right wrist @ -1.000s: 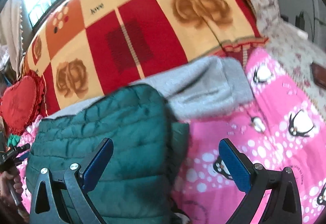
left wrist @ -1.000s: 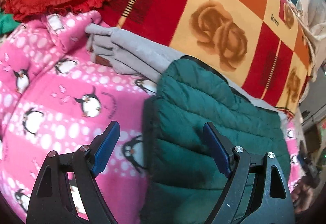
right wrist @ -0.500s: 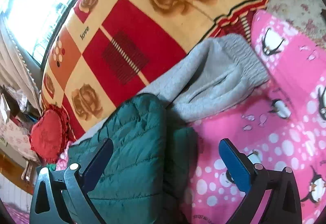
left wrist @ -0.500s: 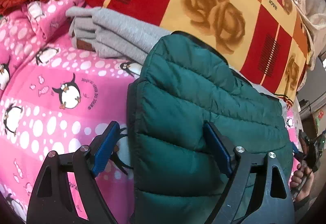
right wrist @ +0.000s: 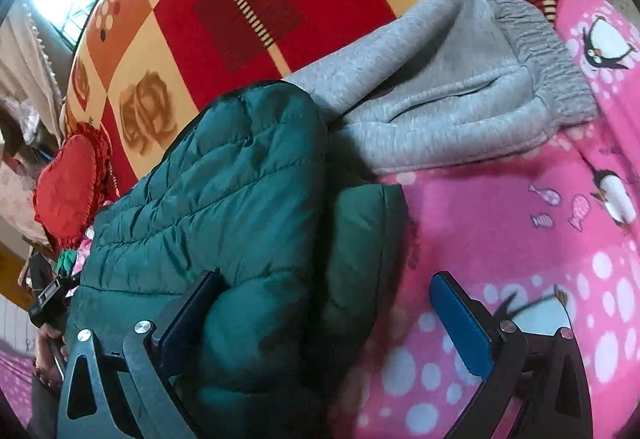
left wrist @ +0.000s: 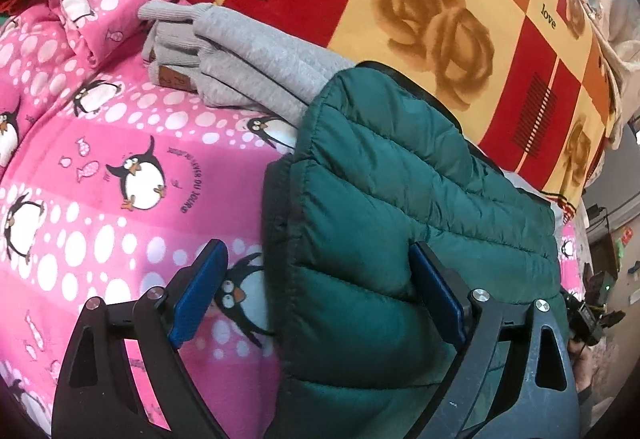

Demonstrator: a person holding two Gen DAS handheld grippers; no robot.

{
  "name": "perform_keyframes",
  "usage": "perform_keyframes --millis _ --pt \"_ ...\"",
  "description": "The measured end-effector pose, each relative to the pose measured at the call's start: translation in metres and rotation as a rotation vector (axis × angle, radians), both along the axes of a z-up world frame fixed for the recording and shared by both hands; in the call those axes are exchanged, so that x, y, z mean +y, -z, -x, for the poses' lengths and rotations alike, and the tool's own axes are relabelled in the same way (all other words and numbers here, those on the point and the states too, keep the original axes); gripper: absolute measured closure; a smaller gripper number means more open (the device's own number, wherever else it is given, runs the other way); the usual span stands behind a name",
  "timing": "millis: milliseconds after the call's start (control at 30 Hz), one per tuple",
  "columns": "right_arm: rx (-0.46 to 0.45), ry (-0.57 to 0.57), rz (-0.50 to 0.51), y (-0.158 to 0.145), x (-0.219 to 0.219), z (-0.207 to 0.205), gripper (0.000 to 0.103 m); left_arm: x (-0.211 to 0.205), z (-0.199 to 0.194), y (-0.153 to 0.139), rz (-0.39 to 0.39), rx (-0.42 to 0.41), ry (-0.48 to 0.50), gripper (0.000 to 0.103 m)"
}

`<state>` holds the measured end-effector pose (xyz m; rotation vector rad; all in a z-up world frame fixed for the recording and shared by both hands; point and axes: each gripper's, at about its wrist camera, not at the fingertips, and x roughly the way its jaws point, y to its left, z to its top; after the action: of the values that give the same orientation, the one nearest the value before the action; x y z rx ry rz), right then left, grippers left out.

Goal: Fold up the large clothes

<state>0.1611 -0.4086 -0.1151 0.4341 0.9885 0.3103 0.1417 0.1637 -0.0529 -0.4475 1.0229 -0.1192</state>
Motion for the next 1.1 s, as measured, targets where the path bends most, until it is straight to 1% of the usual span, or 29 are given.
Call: perform_keyframes --millis 67,167,233,300,367,400,500,633,767,833,900,933,967,1000,1100 --pt "0.006 -0.007 -0.033 0.006 -0.003 -0.004 0.0 0.003 0.001 0.0 -0.003 0.001 0.005 0.011" --pt "-0.008 -0.025 -0.074 0.008 -0.004 -0.006 0.0 0.008 0.003 0.001 0.014 0.009 0.008 0.011" --pt "-0.033 -0.068 -0.114 0.006 -0.003 -0.006 0.0 0.012 0.004 0.003 0.03 0.017 0.014 0.011" --pt "-0.074 -0.112 -0.131 0.001 0.002 -0.004 0.01 0.018 0.004 0.009 0.075 0.034 0.019 0.011" --pt "-0.111 -0.136 -0.105 -0.005 0.009 0.001 0.01 0.022 0.004 0.015 0.122 0.049 0.015 0.009" --pt "-0.111 -0.136 -0.095 -0.004 0.01 0.001 0.01 0.025 0.003 0.019 0.144 0.057 0.009 0.006" --pt "-0.082 -0.123 -0.112 0.002 0.01 0.0 0.01 0.024 0.0 0.023 0.154 0.055 0.016 0.001" --pt "-0.088 -0.123 -0.096 0.001 0.01 0.005 0.01 0.021 -0.006 0.026 0.166 0.018 0.058 0.001" --pt "-0.091 -0.121 -0.09 0.002 0.012 0.005 0.01 0.016 -0.016 0.026 0.192 -0.049 0.14 0.001" --pt "-0.091 -0.121 -0.093 0.002 0.011 0.005 0.01 0.009 -0.02 0.026 0.224 -0.078 0.194 0.001" --pt "-0.086 -0.12 -0.093 0.002 0.012 0.003 0.01 -0.002 -0.025 0.03 0.265 -0.065 0.248 0.001" --pt "-0.085 -0.116 -0.093 0.003 0.011 0.003 0.01 -0.009 -0.028 0.032 0.259 -0.057 0.258 0.001" --pt "-0.082 -0.112 -0.096 0.003 0.01 0.003 0.01 -0.012 -0.029 0.033 0.247 -0.063 0.26 0.001" --pt "-0.079 -0.109 -0.096 0.003 0.01 0.004 0.01 -0.012 -0.031 0.034 0.256 -0.064 0.257 0.001" --pt "-0.078 -0.107 -0.097 0.004 0.009 0.004 0.01 -0.004 -0.034 0.037 0.308 -0.057 0.242 0.001"
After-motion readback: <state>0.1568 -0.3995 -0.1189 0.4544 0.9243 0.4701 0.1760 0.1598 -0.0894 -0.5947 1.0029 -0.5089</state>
